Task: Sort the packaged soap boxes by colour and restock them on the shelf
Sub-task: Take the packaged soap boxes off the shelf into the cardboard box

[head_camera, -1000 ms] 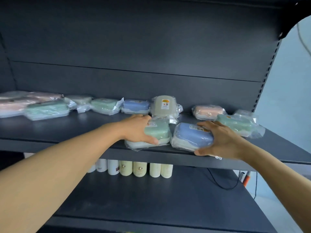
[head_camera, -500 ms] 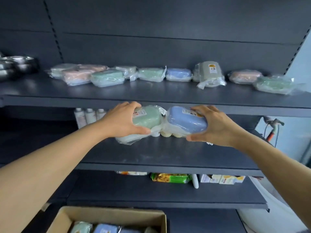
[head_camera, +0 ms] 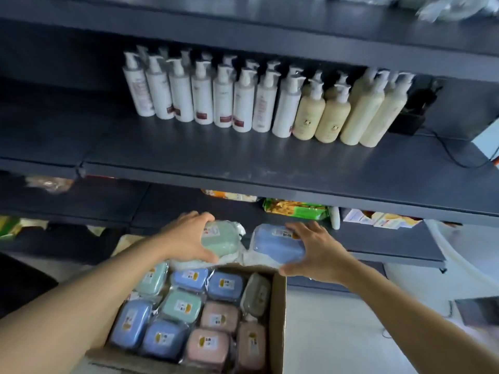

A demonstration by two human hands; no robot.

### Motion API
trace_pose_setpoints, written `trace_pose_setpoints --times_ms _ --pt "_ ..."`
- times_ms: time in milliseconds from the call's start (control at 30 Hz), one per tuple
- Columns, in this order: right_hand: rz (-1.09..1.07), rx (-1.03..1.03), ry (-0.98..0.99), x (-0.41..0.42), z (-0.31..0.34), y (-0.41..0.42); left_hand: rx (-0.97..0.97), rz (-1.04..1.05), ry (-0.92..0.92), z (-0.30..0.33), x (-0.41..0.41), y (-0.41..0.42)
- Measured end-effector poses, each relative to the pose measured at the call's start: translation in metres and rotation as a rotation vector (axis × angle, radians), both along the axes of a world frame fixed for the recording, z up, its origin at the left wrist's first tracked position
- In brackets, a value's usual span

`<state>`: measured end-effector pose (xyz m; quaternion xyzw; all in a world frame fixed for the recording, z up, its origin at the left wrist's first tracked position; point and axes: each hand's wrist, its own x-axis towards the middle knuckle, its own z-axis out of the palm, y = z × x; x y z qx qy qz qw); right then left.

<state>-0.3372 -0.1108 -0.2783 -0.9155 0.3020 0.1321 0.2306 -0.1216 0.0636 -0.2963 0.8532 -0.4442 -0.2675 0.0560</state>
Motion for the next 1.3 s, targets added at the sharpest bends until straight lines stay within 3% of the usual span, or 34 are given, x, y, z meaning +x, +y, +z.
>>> trace_pose_setpoints --times_ms 200,433,533,700,933,1300 --pt "0.029 0.091 0.161 0.003 -0.121 0.018 0.177 0.086 0.072 -0.128 -0.006 0.031" --pt "0.061 0.034 0.173 0.029 -0.234 0.025 0.222 0.090 -0.029 -0.228 0.003 0.024" --pt "0.054 -0.011 0.133 0.038 -0.264 0.024 0.165 0.098 -0.075 -0.257 0.008 0.016" --pt "0.019 0.017 0.100 0.035 -0.277 0.022 0.127 0.102 0.001 -0.278 0.003 0.017" --pt "0.035 0.055 0.110 0.021 -0.217 0.016 0.096 0.068 0.015 -0.228 -0.010 0.008" --pt "0.081 -0.102 -0.002 0.030 -0.007 -0.007 -0.131 -0.018 -0.127 -0.011 -0.010 -0.035"
